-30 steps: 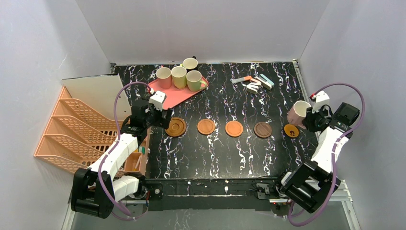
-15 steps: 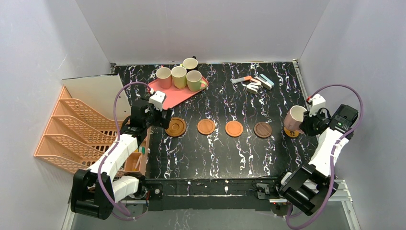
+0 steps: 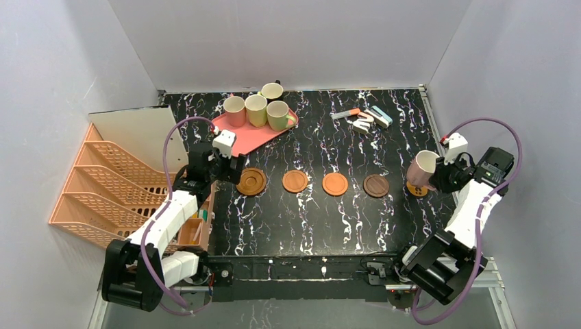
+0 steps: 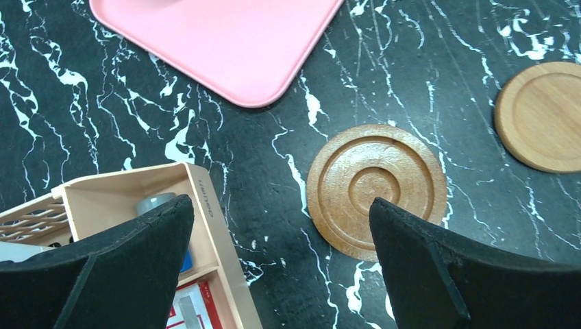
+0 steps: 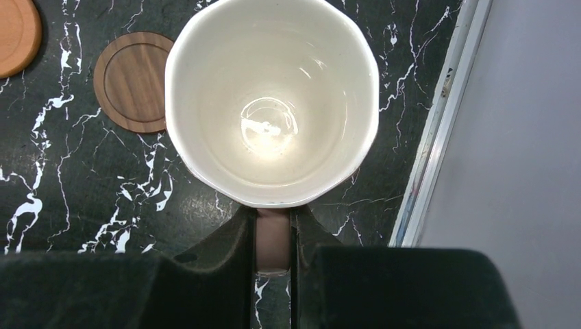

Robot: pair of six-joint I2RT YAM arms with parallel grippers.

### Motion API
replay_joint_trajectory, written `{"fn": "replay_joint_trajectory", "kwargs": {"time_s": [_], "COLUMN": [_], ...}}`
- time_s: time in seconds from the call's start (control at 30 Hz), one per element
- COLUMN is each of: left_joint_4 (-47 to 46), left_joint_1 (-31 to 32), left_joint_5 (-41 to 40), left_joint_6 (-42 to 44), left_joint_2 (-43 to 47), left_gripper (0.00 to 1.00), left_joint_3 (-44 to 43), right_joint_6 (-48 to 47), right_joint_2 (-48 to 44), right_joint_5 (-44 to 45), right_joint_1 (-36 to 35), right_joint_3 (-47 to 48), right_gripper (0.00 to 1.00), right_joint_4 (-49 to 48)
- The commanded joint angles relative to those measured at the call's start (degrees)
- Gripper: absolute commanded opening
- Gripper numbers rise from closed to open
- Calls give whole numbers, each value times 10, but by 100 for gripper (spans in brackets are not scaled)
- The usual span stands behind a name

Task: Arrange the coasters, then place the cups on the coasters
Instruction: Place the cup on the coaster.

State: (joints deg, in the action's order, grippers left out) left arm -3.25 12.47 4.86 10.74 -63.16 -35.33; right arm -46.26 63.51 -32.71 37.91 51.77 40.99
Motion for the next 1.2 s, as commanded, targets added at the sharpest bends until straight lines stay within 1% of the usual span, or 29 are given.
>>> {"fn": "replay_joint_trajectory", "kwargs": {"time_s": [0.0,0.23,0.33,0.5,0.67,0.97,1.17], "left_joint_4": [-17,-27,-27,-28,-34,-36,-37], "left_joint_1": [-3,-5,-5,-5,-5,-6,-6], "left_joint_5": [-37,-32,-17,-16,-13,-13,-14], "left_joint_6": [0,-10,-13,-15,-17,-17,-17], "left_joint_2": [-22,-13,-17,-27,-10,-10,-17], "left_gripper": [98,98,98,98,98,98,98], "left_joint_3": [5,29,29,28,36,37,36], "right_joint_6": [21,41,49,52,63,85,93], "right_joint_2": [-17,-36,-42,-46,-53,-51,-38], "right_joint_5": [-21,11,22,28,44,46,32], "right_joint_1": [5,5,5,6,7,9,9], "right_joint_3": [30,-7,-31,-56,-83,-100,-115], "right_gripper": [1,1,1,1,1,1,1], "right_joint_4": [-14,-50,-74,-87,-123,-172,-200]}}
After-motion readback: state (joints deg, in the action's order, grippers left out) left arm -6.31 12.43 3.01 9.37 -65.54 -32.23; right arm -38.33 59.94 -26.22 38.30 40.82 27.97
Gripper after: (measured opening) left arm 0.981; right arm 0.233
